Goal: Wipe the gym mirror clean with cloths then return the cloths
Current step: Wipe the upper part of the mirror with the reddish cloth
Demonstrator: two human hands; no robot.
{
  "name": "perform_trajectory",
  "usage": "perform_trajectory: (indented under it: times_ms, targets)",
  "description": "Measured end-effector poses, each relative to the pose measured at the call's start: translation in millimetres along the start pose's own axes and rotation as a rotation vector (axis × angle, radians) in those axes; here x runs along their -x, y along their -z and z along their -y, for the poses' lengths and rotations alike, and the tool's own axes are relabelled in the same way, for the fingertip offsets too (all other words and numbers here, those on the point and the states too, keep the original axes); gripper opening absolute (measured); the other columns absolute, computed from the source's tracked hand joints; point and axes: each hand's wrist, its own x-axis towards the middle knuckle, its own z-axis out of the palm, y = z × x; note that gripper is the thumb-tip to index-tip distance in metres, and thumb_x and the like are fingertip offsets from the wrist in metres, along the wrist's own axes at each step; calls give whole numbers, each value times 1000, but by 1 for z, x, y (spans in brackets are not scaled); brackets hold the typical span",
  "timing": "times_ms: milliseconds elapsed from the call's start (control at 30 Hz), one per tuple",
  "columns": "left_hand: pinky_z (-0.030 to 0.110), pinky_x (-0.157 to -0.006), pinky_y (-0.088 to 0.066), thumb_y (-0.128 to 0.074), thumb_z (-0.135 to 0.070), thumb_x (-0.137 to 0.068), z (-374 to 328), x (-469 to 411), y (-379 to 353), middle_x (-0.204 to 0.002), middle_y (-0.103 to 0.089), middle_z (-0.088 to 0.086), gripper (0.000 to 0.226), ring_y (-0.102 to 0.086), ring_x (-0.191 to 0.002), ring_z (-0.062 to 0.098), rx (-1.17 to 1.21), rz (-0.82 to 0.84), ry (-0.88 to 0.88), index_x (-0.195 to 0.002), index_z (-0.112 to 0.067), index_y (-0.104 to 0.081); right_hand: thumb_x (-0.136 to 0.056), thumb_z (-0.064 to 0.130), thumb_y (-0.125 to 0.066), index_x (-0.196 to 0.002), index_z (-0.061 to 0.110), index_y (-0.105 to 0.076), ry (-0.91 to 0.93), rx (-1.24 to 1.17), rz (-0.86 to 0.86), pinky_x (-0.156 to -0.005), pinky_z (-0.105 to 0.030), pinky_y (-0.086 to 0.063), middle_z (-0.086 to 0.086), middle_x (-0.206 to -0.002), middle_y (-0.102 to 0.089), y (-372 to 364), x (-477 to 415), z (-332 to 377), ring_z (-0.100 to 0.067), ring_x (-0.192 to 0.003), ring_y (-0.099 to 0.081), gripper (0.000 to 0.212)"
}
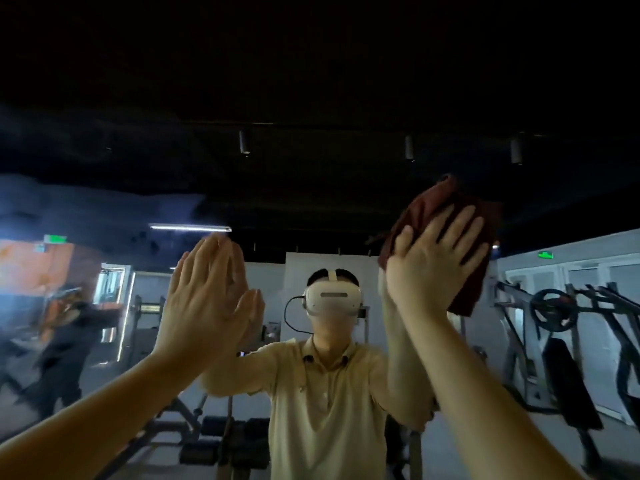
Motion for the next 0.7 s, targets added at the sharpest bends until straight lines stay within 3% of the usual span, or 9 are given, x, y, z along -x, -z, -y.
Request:
perform_trajectory:
  times_ms: [100, 233, 333, 400, 467, 533, 600, 700]
  targets:
    - [57, -125, -26, -37, -52, -97, 11, 6, 3, -166, -33, 19, 81, -32, -153, 36, -9, -4, -13, -161, -2, -32, -109, 45, -24, -164, 8, -22, 279, -76, -4, -126, -62, -11, -22, -170, -18, -12, 40, 60, -39, -159, -13, 66]
    - [50, -122, -25, -49, -32, -99, 29, 21, 8, -164, -37, 18, 66, -35, -151, 36, -60, -57, 24, -158, -5, -36, -108, 42, -31, -164, 14, -24, 696, -201, 139, -128, -59, -7, -17, -173, -15, -23, 111, 92, -34, -161, -4, 63]
    - [54, -127, -20, -32, -53, -100, 52, 34, 18, -170, -26, 16, 79, -23, -158, 32, -106, 37, 75, -163, -5, -27, -106, 43, -37, -164, 18, -26, 1045, -175, 264, -129, -54, -3, -13, -173, -17, -22, 151, 75, -30, -161, -5, 64]
    - [48, -130, -10, -22, -71, -97, 71, 41, 24, -174, -8, 9, 92, -7, -162, 25, -153, 133, 37, -167, -11, -10, -106, 46, -37, -164, 21, -28, 1151, -143, 276, -130, -51, -4, -9, -173, -18, -20, 141, 62, -28, -161, -9, 64]
    - [41, -128, -3, -24, -74, -93, 86, 44, 27, -175, 1, 3, 96, 2, -162, 18, -164, 183, -29, -166, -17, 0, -106, 50, -33, -164, 21, -29, 1094, -73, 225, -130, -52, -7, -8, -172, -20, -19, 109, 61, -27, -161, -12, 65]
    - [39, -130, -4, -23, -78, -89, 98, 41, 33, -175, 6, 0, 100, 6, -162, 15, -142, 233, -77, -165, -19, 4, -107, 51, -28, -163, 18, -32, 893, -30, 149, -129, -54, -11, -11, -171, -23, -21, 68, 75, -30, -160, -16, 65]
    - [36, -131, -3, -19, -81, -90, 106, 38, 41, -174, 3, 3, 101, 0, -162, 18, -143, 258, -176, -165, -16, -2, -106, 51, -25, -163, 16, -31, 645, -14, 98, -128, -56, -12, -14, -171, -23, -20, 30, 98, -33, -160, -16, 67]
    - [38, -130, -4, -26, -61, -99, 149, 35, 57, -171, -13, 13, 86, -14, -160, 31, -189, 168, -289, -163, -5, -20, -104, 50, -20, -164, 16, -25, 376, -22, 66, -128, -58, -10, -16, -172, -18, -25, 25, 173, -35, -160, -12, 70]
